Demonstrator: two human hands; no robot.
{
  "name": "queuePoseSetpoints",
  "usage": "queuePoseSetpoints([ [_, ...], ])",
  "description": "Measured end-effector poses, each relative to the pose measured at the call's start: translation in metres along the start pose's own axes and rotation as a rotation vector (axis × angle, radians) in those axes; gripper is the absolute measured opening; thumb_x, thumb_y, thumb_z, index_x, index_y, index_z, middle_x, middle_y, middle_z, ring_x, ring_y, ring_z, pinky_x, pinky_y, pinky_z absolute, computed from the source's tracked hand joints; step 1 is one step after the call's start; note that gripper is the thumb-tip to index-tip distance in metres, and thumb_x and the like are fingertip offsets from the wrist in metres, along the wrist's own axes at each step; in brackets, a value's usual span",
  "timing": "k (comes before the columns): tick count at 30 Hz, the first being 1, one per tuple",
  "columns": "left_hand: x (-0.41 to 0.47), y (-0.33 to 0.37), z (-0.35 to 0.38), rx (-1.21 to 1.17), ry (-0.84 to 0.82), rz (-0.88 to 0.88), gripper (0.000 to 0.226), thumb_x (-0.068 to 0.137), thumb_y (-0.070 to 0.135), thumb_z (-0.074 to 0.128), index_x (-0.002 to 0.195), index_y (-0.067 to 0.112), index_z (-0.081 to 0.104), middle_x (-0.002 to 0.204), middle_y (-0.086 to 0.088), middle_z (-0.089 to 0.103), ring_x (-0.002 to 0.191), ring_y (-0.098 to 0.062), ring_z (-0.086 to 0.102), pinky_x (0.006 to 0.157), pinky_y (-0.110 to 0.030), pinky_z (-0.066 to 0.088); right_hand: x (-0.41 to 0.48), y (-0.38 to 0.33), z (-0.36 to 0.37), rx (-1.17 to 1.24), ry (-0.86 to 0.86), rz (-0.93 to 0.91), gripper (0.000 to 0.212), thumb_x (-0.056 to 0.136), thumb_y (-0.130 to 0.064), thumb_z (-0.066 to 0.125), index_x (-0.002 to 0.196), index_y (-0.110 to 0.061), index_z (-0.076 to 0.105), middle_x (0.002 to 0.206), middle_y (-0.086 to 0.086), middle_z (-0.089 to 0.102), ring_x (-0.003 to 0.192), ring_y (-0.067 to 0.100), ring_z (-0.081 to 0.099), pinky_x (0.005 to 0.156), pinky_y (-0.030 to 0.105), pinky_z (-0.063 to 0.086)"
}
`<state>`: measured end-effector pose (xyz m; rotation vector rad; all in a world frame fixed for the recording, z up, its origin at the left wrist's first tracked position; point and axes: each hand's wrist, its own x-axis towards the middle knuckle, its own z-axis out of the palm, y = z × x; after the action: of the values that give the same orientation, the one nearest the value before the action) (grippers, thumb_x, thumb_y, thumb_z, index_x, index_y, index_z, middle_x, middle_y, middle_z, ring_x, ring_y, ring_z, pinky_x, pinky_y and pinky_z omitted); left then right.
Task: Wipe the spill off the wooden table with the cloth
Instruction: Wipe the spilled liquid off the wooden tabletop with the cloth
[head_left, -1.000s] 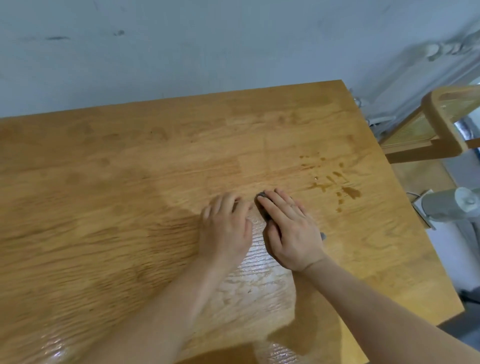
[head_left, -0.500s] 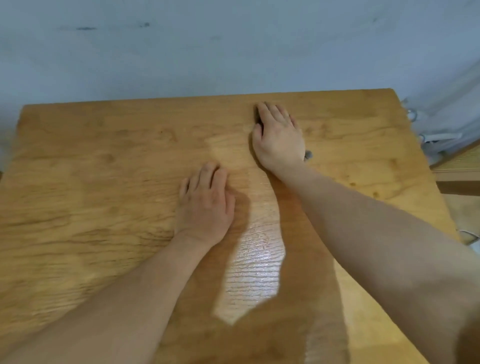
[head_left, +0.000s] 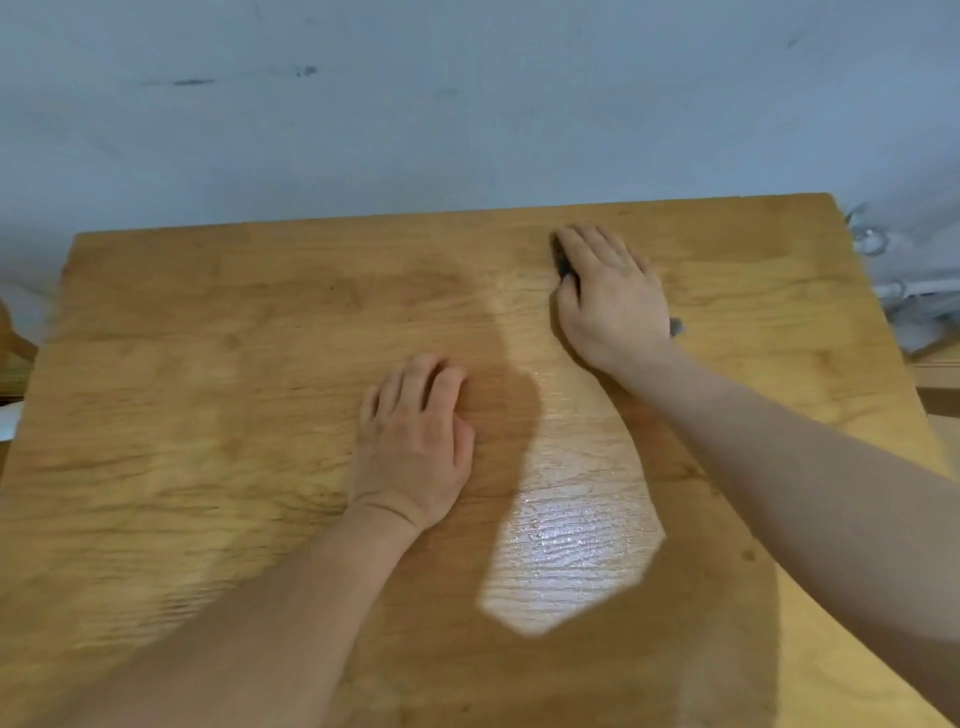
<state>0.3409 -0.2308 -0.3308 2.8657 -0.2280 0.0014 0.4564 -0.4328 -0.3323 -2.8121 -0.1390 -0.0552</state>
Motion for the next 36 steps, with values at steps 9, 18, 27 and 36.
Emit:
queuePoseSetpoints([
  [9,-0.003,-0.001,0.005,0.023,0.058,-0.029,0.022,0.075,0.029,0.04,0.091,0.015,0.044,0.11,-0.013,0.053,0.098,-0.031,0.046,0.081,-0.045,0.044,-0.01,-0.092,0.028,0.17,-0.239,-0.423,0.044,0.102,-0.025,0.036,0.145,-0.026,0.043,0.153,-0.007,0.039,0.145,0.013,0.027,0.12,0.034,0.017],
  [18,0.0,-0.002,0.002,0.029,0.01,0.005,0.025,0.079,0.03,0.038,0.1,0.02,0.045,0.124,-0.007,0.049,0.112,-0.028,0.046,0.089,-0.043,0.041,0.037,-0.007,0.0,0.11,0.008,0.061,0.049,0.093,-0.024,0.039,0.14,-0.018,0.049,0.148,0.004,0.047,0.142,0.025,0.036,0.115,0.04,0.027],
  [27,0.0,-0.001,0.003,0.071,0.009,-0.025,0.03,0.075,0.034,0.036,0.1,0.02,0.045,0.105,-0.008,0.049,0.095,-0.028,0.046,0.08,-0.045,0.047,0.029,-0.126,0.037,0.338,-0.313,-0.417,0.042,0.091,-0.025,0.053,0.132,-0.033,0.059,0.142,-0.006,0.054,0.137,0.012,0.041,0.111,0.028,0.03],
  [36,0.0,-0.002,0.001,0.027,-0.053,0.011,0.031,0.078,0.032,0.033,0.101,0.019,0.05,0.125,-0.008,0.051,0.111,-0.031,0.049,0.09,-0.045,0.044,0.03,0.038,-0.023,0.13,0.09,0.314,0.044,0.094,-0.023,0.042,0.137,-0.026,0.05,0.146,0.003,0.048,0.132,0.03,0.045,0.101,0.041,0.04],
])
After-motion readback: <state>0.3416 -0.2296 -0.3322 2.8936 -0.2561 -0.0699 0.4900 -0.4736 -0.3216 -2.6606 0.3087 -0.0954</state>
